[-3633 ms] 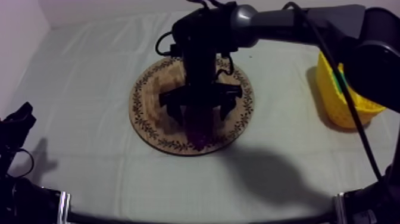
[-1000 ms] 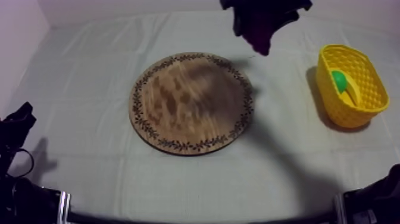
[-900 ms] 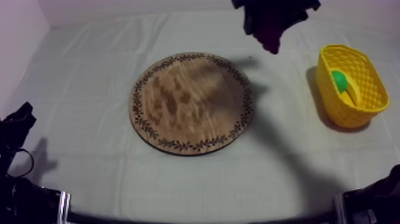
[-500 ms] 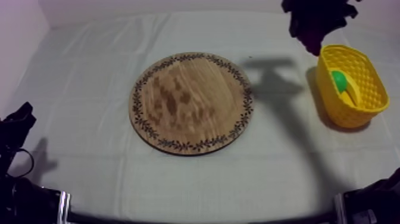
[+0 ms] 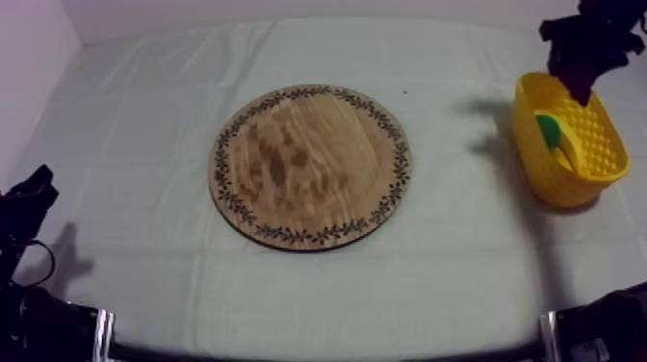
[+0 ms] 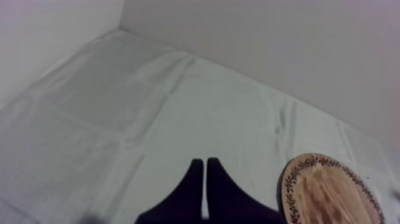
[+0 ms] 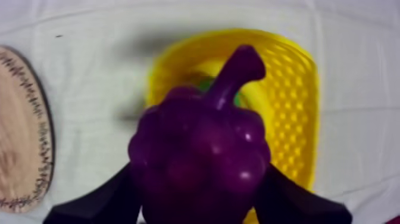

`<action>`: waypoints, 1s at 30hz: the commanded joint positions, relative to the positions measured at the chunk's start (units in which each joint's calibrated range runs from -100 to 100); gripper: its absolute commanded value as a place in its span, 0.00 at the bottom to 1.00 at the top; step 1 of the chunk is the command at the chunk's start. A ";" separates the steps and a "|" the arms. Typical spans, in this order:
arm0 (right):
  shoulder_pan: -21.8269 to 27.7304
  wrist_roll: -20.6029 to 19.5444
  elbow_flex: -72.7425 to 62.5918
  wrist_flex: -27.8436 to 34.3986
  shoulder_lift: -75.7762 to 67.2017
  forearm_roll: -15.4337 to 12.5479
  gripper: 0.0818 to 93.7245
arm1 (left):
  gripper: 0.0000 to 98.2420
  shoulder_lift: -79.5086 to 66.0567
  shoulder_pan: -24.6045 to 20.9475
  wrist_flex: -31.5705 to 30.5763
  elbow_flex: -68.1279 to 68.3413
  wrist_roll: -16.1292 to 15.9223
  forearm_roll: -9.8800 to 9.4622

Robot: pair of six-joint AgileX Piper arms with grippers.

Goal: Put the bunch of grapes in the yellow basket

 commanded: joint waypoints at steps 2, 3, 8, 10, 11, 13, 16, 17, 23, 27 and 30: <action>2.96 0.71 0.82 -1.06 -0.28 0.44 0.48 | 0.00 0.02 0.02 -0.02 -0.04 -0.01 0.01; 3.50 0.95 0.98 -1.24 -0.35 0.63 0.48 | 0.00 0.02 0.02 -0.02 -0.04 -0.01 0.01; 5.25 1.71 1.84 -2.00 -0.40 1.63 0.48 | 0.00 0.02 0.02 -0.02 -0.04 -0.01 0.01; 5.54 1.81 2.33 -2.19 -0.13 1.91 0.49 | 0.00 0.02 0.02 -0.02 -0.04 -0.01 0.01; 5.63 1.85 2.57 -2.24 0.06 2.02 0.49 | 0.00 0.02 0.02 -0.02 -0.04 -0.01 0.01; 5.73 1.93 3.01 -2.37 0.62 2.18 0.50 | 0.00 0.02 0.02 -0.02 -0.04 -0.01 0.01; 5.83 2.19 3.72 -2.83 1.81 2.30 0.50 | 0.00 0.02 0.02 -0.02 -0.04 -0.01 0.01; 5.85 2.26 3.98 -3.06 2.33 2.32 0.51 | 0.00 0.02 0.02 -0.02 -0.04 -0.01 0.01; 5.87 2.91 6.16 -4.25 6.54 2.54 0.56 | 0.00 0.02 0.02 -0.02 -0.04 -0.01 0.01; 5.62 3.27 7.51 -4.81 9.77 2.70 0.62 | 0.00 0.02 0.02 -0.02 -0.04 -0.01 0.01; 5.50 3.36 7.68 -4.93 11.95 2.56 0.67 | 0.00 0.02 0.02 -0.02 -0.04 -0.01 0.01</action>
